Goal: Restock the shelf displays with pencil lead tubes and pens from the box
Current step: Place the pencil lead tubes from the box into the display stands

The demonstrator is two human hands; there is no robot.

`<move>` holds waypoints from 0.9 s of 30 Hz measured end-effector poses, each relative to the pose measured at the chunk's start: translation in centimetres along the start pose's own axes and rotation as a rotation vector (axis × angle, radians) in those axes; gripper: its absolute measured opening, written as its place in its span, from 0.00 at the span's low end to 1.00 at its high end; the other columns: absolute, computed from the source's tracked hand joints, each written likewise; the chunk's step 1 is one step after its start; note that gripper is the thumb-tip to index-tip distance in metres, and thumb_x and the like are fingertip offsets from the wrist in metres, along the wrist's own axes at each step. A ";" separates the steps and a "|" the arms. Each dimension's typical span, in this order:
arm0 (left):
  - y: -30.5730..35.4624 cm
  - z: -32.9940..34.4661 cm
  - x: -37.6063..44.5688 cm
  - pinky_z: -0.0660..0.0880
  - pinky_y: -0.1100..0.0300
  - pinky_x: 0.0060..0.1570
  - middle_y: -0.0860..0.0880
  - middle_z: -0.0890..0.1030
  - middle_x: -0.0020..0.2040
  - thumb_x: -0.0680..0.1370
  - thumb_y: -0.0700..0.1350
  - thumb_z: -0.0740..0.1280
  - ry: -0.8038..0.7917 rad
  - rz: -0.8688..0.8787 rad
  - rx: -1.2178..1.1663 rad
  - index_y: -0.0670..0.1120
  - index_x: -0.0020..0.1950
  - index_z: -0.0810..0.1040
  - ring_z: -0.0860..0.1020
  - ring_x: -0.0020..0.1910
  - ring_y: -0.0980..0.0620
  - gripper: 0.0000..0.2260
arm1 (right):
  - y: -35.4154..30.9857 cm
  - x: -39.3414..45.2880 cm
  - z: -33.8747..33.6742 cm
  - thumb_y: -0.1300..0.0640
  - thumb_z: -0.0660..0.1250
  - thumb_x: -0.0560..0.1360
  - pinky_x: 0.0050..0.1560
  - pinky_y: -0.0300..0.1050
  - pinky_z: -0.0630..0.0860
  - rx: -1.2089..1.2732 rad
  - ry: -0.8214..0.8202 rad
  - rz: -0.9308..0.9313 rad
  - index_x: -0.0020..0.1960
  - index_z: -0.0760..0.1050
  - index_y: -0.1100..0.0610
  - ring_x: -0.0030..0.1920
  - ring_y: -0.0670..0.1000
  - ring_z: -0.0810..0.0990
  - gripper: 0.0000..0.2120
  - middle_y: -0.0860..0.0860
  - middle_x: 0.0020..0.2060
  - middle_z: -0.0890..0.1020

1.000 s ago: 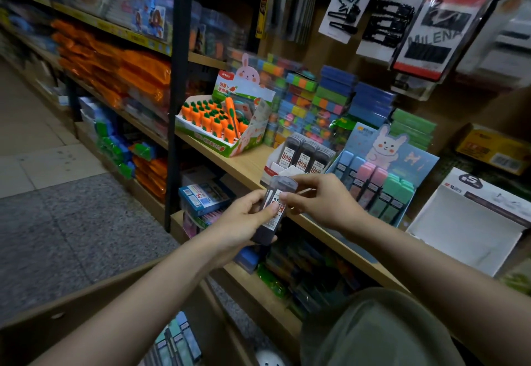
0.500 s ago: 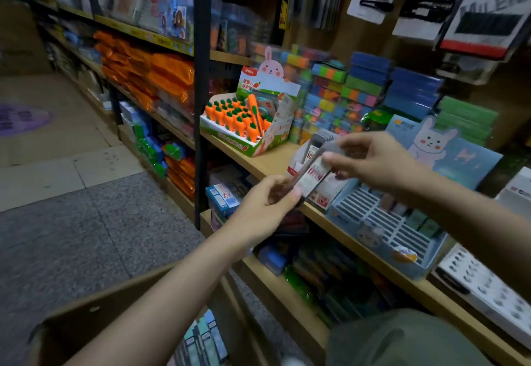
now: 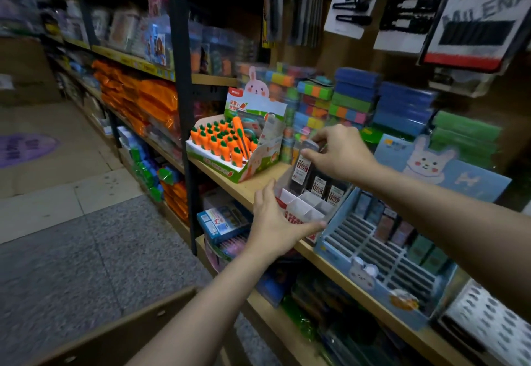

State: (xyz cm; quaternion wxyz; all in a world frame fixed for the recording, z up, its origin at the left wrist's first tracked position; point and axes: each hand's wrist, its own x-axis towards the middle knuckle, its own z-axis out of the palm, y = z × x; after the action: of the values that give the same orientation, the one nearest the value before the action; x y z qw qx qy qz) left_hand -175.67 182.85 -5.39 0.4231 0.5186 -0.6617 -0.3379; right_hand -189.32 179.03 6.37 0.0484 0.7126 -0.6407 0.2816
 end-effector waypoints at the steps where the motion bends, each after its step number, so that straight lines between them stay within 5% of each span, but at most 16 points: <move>1: -0.1 0.2 0.0 0.62 0.57 0.70 0.53 0.58 0.72 0.59 0.61 0.80 0.017 0.002 -0.001 0.49 0.78 0.52 0.58 0.74 0.52 0.56 | 0.1 0.1 0.3 0.49 0.72 0.73 0.47 0.54 0.81 -0.013 -0.020 0.011 0.48 0.83 0.59 0.44 0.55 0.82 0.13 0.56 0.43 0.85; 4: -0.4 0.9 -0.1 0.63 0.53 0.72 0.54 0.59 0.70 0.59 0.59 0.81 0.045 0.020 -0.003 0.49 0.77 0.52 0.58 0.73 0.52 0.55 | 0.1 0.2 1.1 0.48 0.73 0.73 0.46 0.54 0.81 -0.042 -0.058 0.030 0.48 0.82 0.63 0.43 0.56 0.82 0.17 0.58 0.42 0.84; 10: -0.5 1.6 -0.4 0.64 0.54 0.70 0.54 0.61 0.66 0.57 0.60 0.80 0.119 0.039 0.036 0.49 0.77 0.55 0.60 0.71 0.51 0.55 | -0.1 -0.6 1.6 0.42 0.72 0.71 0.48 0.51 0.79 -0.325 0.023 -0.146 0.51 0.80 0.55 0.51 0.59 0.80 0.18 0.55 0.46 0.83; 16: -0.4 1.5 -0.6 0.65 0.54 0.70 0.53 0.61 0.67 0.58 0.60 0.80 0.109 0.033 0.039 0.49 0.76 0.56 0.60 0.71 0.51 0.54 | 0.2 -1.6 2.2 0.41 0.68 0.74 0.56 0.51 0.68 -0.440 0.023 -0.246 0.52 0.81 0.55 0.56 0.57 0.77 0.18 0.53 0.53 0.79; 22: 0.7 -0.2 -1.6 0.60 0.59 0.70 0.55 0.57 0.72 0.65 0.57 0.78 0.012 0.016 -0.019 0.51 0.79 0.51 0.57 0.73 0.55 0.51 | 1.3 -4.3 0.0 0.47 0.71 0.73 0.62 0.53 0.70 -0.072 0.014 -0.136 0.68 0.74 0.53 0.61 0.54 0.73 0.25 0.52 0.58 0.74; 27: -1.2 -3.4 -5.1 0.67 0.61 0.64 0.59 0.69 0.65 0.73 0.47 0.74 0.038 0.069 -0.036 0.54 0.71 0.68 0.67 0.65 0.61 0.28 | -0.8 -10.0 -0.7 0.54 0.72 0.73 0.44 0.35 0.77 0.251 0.079 -0.094 0.51 0.84 0.52 0.39 0.40 0.80 0.07 0.43 0.42 0.80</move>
State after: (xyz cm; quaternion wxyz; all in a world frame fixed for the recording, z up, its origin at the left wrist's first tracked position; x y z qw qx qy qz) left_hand -171.59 187.53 -6.15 0.4564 0.4942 -0.6646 -0.3252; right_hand -189.04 188.30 2.52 -0.0027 0.7308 -0.5638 0.3848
